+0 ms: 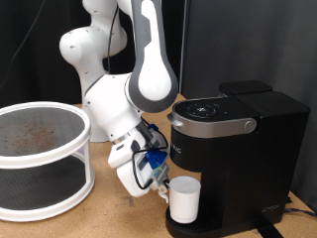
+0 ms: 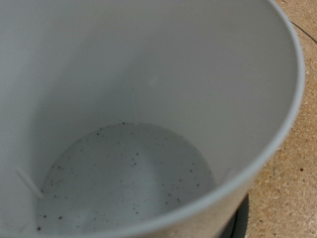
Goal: Make a cup of coffee with the keurig machine
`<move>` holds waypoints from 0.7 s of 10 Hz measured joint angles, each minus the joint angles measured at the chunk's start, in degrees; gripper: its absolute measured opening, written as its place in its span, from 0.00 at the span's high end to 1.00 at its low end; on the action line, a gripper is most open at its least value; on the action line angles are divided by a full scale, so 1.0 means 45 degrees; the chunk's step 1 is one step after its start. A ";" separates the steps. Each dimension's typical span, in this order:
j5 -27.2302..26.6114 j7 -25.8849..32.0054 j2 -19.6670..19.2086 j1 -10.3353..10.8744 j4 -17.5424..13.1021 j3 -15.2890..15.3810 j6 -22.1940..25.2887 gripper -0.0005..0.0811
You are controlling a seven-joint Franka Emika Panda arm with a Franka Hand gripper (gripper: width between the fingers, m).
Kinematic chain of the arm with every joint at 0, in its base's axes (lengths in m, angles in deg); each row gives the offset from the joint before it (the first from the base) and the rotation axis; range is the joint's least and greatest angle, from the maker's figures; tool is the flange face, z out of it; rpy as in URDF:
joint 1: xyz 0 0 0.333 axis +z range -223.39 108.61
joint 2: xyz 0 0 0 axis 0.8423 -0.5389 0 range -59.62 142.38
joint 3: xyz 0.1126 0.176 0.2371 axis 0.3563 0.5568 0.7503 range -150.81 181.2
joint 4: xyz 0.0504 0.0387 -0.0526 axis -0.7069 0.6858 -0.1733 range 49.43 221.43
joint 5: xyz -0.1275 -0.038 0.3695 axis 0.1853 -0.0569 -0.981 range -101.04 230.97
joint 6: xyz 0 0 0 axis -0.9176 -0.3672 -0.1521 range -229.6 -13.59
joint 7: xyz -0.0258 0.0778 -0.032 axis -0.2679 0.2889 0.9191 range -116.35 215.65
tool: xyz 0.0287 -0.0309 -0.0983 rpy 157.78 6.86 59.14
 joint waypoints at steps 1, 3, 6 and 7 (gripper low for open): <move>-0.0069 -0.0004 -0.0131 -0.0001 -0.0135 0.0004 0.0068 0.90; -0.0049 -0.0004 -0.0240 -0.0016 -0.0192 0.0004 0.0316 0.90; 0.0190 0.0124 -0.0210 -0.0178 0.0024 -0.0062 0.0825 0.74; 0.0245 0.0277 -0.0153 -0.0239 0.0158 -0.0158 0.0926 0.57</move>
